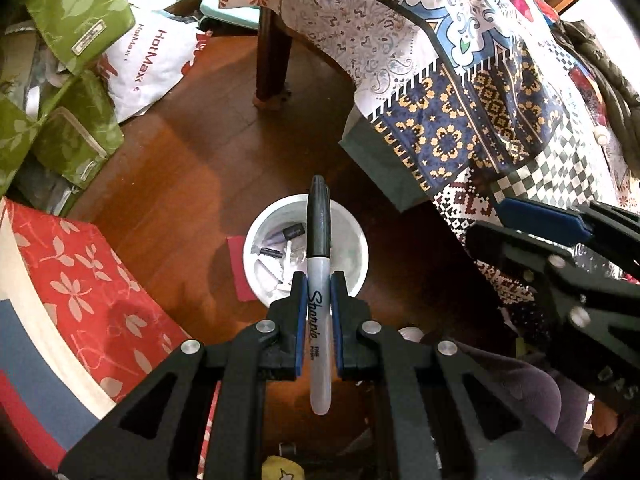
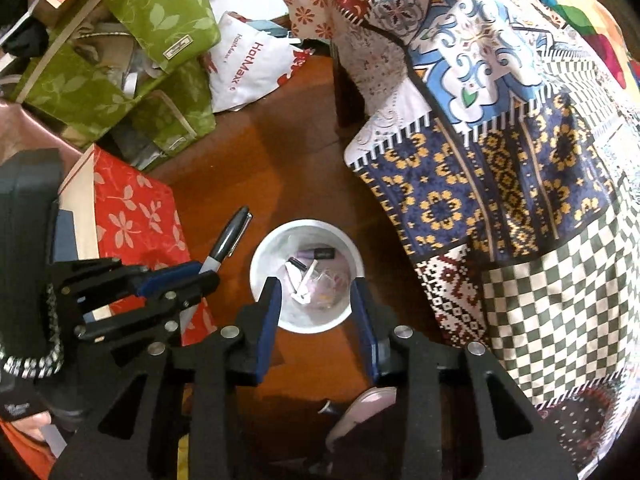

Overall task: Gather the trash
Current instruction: 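Open both tools over the white bucket to drop keychain and Sharpie, then move both open tools back up to the items on the quilt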

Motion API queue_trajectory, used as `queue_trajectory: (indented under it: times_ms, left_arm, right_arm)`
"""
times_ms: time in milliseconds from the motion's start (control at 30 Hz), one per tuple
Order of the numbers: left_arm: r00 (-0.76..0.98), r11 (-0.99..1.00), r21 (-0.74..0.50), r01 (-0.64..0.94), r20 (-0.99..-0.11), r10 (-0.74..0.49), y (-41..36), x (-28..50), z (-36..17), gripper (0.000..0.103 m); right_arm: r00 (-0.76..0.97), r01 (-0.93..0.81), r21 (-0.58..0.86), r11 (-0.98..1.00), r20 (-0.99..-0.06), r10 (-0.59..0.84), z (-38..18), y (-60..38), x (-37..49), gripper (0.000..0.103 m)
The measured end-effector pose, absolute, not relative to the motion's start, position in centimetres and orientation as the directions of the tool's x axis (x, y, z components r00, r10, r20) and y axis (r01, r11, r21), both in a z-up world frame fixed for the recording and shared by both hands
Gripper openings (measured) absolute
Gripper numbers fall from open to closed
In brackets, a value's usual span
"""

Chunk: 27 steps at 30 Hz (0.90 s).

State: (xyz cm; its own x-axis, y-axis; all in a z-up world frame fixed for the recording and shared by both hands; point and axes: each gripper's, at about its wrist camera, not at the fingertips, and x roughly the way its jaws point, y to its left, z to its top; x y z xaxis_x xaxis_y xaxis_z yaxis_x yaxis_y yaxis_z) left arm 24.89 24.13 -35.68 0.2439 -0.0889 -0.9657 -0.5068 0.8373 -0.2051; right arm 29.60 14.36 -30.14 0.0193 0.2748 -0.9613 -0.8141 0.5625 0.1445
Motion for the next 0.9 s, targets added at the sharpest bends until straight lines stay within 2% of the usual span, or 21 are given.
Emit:
queue_trajectory:
  times_ms: [167,367,700,900]
  left_arm:
    - [0.232,0.839,-0.192,-0.510,-0.969,-0.081,23.8,25.7,-35.9,0.017]
    - [0.238,0.858,-0.160,-0.488,-0.970,-0.045,22.6,25.3,-34.4,0.017]
    - [0.346,0.875,-0.150,-0.460,-0.938,0.021,20.3,23.3,-27.4,0.017]
    - [0.449,0.894,-0.134,-0.428,-0.890,0.081,18.0,22.9,-21.7,0.017]
  right_arm:
    - [0.049,-0.822,0.121,0.557,-0.959,0.280,-29.3,13.3,29.6,0.033]
    - [0.065,-0.824,0.117,0.555,-0.952,0.298,-28.3,11.9,29.1,0.033]
    - [0.143,-0.818,0.106,0.565,-0.915,0.378,-23.7,8.2,28.3,0.033]
    - [0.253,-0.786,0.084,0.612,-0.860,0.444,-19.1,4.6,28.6,0.033]
